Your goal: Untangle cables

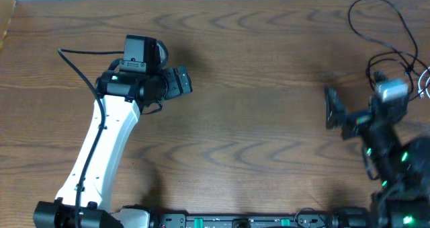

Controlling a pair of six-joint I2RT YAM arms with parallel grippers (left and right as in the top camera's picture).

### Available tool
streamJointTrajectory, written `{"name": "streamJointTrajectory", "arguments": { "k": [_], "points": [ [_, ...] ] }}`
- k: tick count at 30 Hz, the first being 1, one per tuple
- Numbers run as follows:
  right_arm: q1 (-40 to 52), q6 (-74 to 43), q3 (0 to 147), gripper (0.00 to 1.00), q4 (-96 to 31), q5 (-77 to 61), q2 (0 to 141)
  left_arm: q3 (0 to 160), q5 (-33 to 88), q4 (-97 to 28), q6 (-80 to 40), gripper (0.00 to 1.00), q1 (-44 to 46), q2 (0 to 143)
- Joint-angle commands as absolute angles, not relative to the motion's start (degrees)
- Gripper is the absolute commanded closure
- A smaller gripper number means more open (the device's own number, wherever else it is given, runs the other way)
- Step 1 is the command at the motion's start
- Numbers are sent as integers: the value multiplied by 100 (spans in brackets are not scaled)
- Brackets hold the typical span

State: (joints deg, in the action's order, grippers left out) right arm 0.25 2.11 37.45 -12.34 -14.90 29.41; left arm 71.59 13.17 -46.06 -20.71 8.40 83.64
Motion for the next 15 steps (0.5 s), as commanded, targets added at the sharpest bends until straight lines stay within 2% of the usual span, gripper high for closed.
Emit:
{"name": "streamJointTrajectory", "arguments": {
  "k": [1, 6, 15],
  "points": [
    [43, -178, 2569, 1, -386, -932, 2086, 7142, 1280, -4624, -2016, 1, 827, 8348],
    [43, -163, 1306, 1, 403, -860, 1146, 7142, 1280, -4626, -2016, 1, 827, 8348],
    [49, -163, 95, 1, 451, -587, 145, 7142, 1280, -4624, -2018, 1, 827, 8348]
  ]
}}
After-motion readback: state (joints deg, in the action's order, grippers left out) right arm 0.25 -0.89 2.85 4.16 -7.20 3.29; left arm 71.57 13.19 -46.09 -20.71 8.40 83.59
